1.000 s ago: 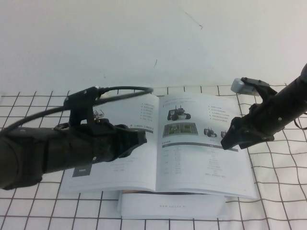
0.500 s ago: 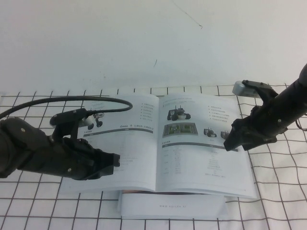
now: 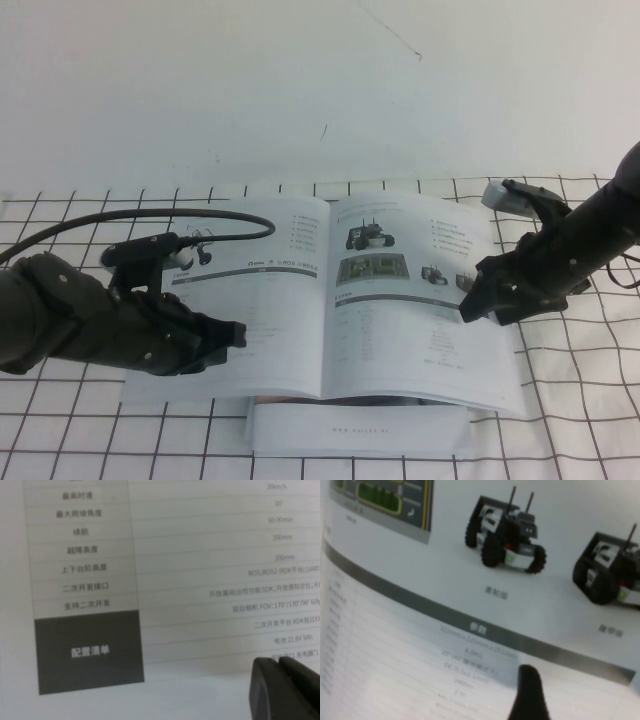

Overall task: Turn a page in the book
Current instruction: Open the closed book

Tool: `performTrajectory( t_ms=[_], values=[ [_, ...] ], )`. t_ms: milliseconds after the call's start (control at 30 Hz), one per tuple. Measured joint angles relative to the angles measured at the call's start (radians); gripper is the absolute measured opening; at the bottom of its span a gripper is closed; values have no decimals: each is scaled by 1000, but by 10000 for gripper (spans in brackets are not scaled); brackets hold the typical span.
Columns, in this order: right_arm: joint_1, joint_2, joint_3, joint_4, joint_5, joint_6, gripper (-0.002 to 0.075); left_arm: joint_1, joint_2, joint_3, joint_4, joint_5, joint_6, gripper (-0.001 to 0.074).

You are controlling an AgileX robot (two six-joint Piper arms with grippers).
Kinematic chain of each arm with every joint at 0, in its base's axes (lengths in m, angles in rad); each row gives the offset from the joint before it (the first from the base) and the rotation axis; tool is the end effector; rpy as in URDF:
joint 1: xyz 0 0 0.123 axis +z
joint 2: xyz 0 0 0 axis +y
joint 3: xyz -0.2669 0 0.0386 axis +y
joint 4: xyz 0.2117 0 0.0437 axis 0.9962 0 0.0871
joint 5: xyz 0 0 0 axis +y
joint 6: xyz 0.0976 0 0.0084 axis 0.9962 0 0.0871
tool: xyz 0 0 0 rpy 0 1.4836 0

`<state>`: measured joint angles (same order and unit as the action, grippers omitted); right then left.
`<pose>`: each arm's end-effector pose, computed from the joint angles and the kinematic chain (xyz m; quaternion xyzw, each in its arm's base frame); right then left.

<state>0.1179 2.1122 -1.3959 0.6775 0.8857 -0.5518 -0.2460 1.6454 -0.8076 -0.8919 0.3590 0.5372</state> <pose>0.3660 0.0913 0.1415 -0.1181 0.9571 0.2513 0.0824 0.2696 -0.0954 0.1798 0.0039 0.9487 -0.2074 0.2388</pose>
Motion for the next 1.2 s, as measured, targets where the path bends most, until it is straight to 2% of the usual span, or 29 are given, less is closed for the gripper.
performTrajectory(
  t_ms=[300, 433, 567, 800, 1200],
  values=[
    [0, 6, 2, 274, 30, -147, 480, 0, 2, 0, 0, -35, 0, -1],
    [0, 6, 2, 299, 35, -164, 480, 0, 2, 0, 2, -47, 0, -1],
    [-14, -7, -23, 207, 39, -128, 480, 0, 4, 0, 11, -71, 0, -1],
    [-16, -20, -61, -93, 48, 56, 473, 0, 70, -1, 17, -79, 0, -1],
    [62, 15, -50, -129, -6, 69, 471, 0, 110, -4, -10, -77, -4, -1]
  ],
)
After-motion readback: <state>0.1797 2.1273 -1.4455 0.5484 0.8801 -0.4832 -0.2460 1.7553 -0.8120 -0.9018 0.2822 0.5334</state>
